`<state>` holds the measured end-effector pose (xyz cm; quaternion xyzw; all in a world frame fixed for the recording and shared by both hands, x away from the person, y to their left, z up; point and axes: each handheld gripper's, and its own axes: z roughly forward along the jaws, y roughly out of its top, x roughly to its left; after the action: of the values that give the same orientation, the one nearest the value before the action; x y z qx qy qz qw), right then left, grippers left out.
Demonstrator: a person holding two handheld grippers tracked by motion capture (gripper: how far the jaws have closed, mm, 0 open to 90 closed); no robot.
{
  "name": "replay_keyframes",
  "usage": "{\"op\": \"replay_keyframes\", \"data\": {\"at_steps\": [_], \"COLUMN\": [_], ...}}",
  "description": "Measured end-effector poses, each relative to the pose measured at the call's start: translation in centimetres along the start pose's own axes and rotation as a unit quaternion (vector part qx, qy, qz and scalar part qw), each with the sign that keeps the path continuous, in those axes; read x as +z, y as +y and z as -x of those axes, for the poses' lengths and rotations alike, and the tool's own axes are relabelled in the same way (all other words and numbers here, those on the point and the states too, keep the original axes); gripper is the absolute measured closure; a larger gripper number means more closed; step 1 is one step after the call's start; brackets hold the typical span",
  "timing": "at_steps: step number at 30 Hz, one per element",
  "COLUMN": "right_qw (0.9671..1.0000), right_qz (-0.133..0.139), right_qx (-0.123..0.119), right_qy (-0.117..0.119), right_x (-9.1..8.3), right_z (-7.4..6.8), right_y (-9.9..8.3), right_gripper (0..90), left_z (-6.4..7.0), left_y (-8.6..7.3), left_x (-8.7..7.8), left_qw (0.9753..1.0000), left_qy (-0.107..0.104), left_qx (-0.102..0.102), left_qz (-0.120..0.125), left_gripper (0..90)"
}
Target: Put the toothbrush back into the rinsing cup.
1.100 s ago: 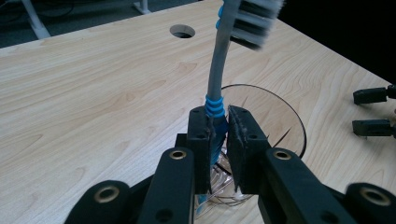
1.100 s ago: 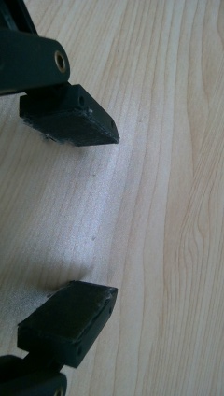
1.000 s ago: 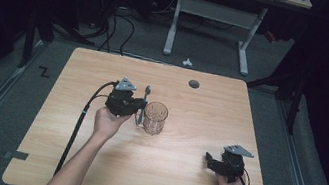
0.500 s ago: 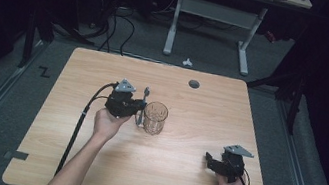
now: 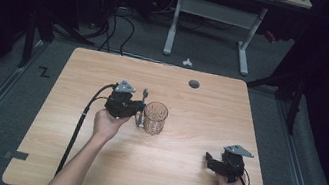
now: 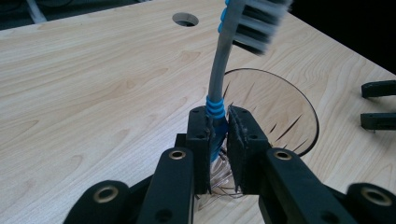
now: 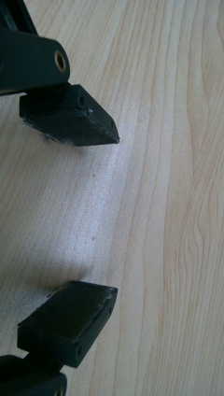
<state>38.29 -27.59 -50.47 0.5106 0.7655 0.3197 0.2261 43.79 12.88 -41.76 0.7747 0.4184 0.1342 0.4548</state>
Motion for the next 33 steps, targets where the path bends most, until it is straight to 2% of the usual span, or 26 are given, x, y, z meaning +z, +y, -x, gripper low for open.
{"op": "replay_keyframes", "data": {"at_steps": [10, 22, 28, 33], "right_qw": [1.0000, 1.0000, 1.0000, 1.0000], "right_qz": [0.000, 0.000, 0.000, 0.000], "right_qx": [0.000, 0.000, 0.000, 0.000], "right_qy": [0.000, 0.000, 0.000, 0.000], "right_x": [0.0, 0.0, 0.0, 0.0], "right_z": [0.0, 0.0, 0.0, 0.0], "right_y": [0.0, 0.0, 0.0, 0.0], "right_gripper": [22.3, 22.3, 22.3, 22.3], "left_z": [0.1, 0.1, 0.2, 0.2], "left_y": [0.0, 0.0, 0.0, 0.1], "left_x": [0.0, -0.4, -0.8, -1.1], "left_qw": [1.0000, 1.0000, 0.9998, 0.9998], "left_qy": [0.002, 0.009, 0.019, 0.018], "left_qx": [0.001, 0.001, 0.007, 0.006], "left_qz": [0.000, -0.001, 0.001, 0.005], "left_gripper": [76.3, 60.8, 57.7, 55.5]}}
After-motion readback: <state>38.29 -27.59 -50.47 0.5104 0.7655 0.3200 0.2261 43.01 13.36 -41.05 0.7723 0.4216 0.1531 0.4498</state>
